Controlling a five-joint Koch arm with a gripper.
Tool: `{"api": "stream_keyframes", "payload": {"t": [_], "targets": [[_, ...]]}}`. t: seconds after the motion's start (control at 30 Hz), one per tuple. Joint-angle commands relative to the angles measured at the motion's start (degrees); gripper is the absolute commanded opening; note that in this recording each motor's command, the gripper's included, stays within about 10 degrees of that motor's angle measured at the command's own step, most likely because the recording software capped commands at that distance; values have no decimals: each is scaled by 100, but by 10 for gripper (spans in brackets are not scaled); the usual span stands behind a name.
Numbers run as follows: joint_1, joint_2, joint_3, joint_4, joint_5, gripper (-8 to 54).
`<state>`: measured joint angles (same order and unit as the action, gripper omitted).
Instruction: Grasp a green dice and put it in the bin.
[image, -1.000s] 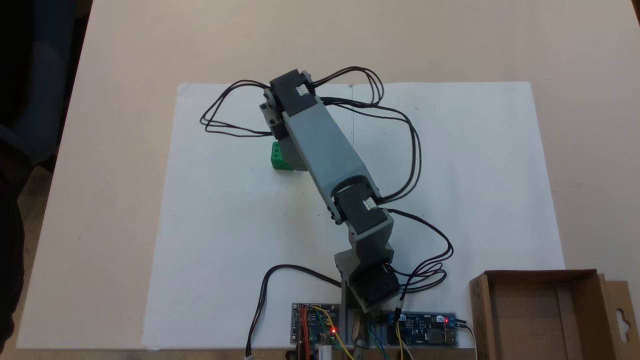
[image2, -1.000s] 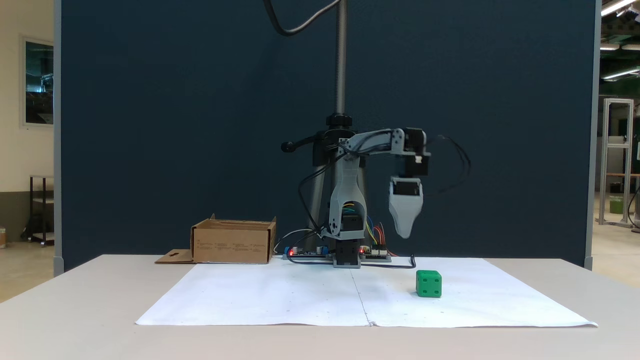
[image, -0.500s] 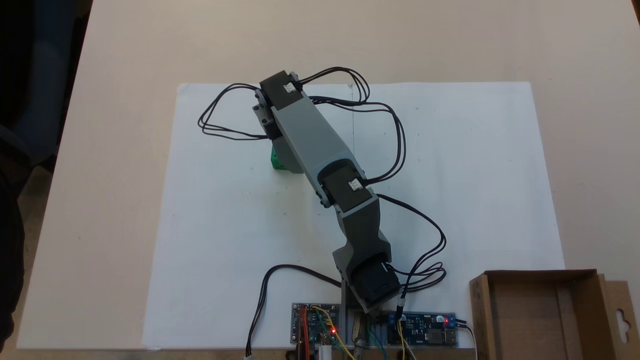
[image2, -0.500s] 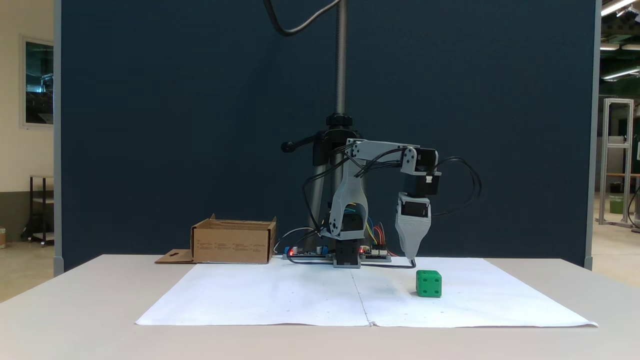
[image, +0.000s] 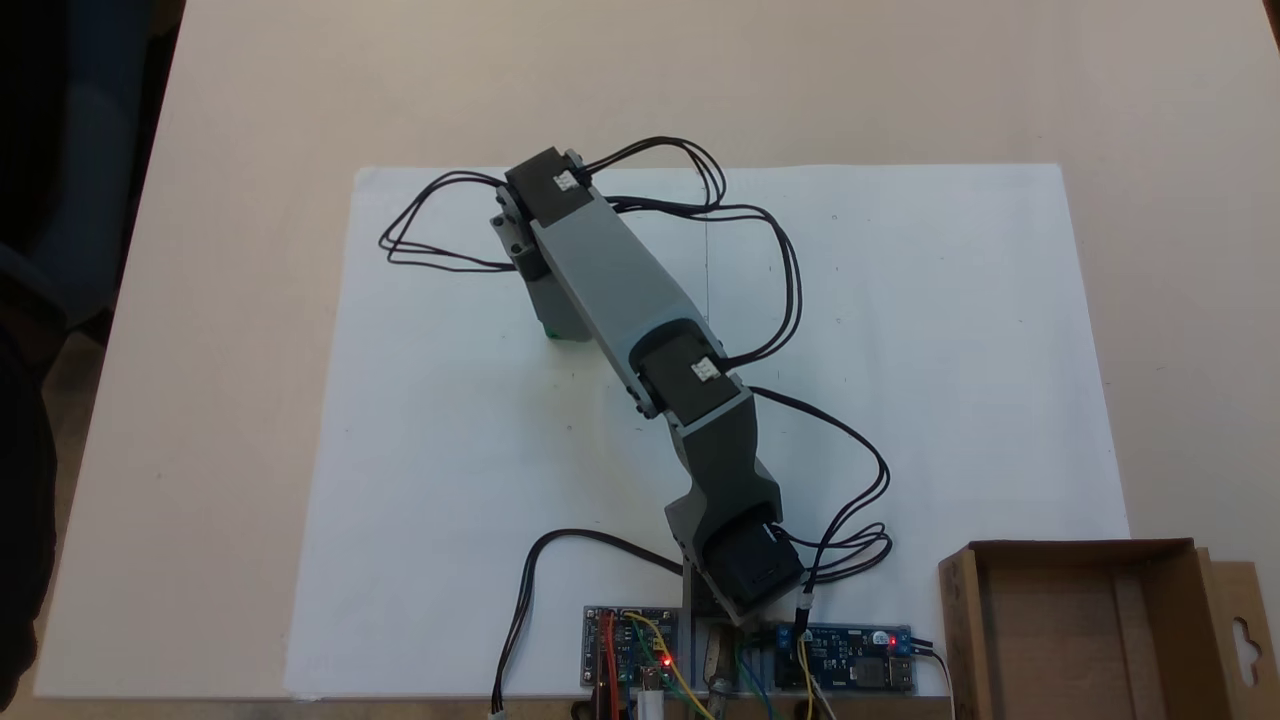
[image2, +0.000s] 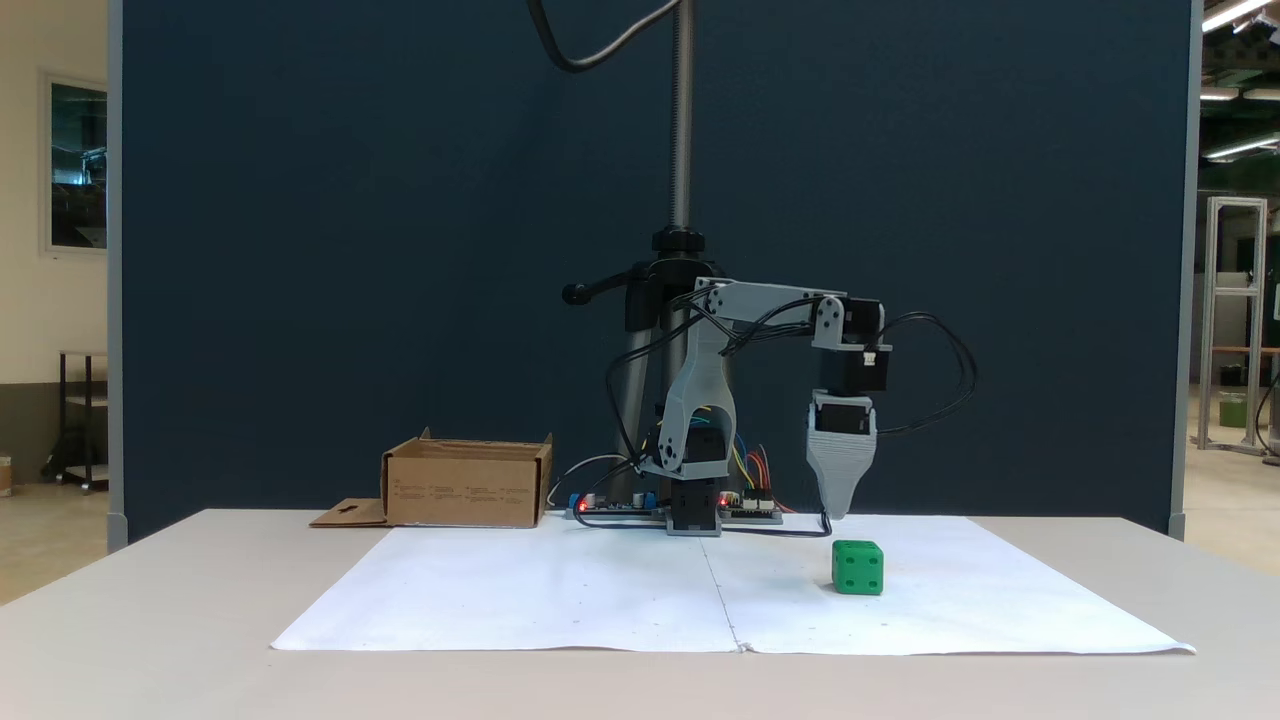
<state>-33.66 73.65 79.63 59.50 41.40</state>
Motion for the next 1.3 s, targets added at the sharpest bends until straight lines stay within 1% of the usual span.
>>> {"api": "stream_keyframes", "payload": {"t": [0.0,1.27], "targets": [[-70,26,-185,-281,492,417],[-272,-1151,-185,-835,483,417]]}}
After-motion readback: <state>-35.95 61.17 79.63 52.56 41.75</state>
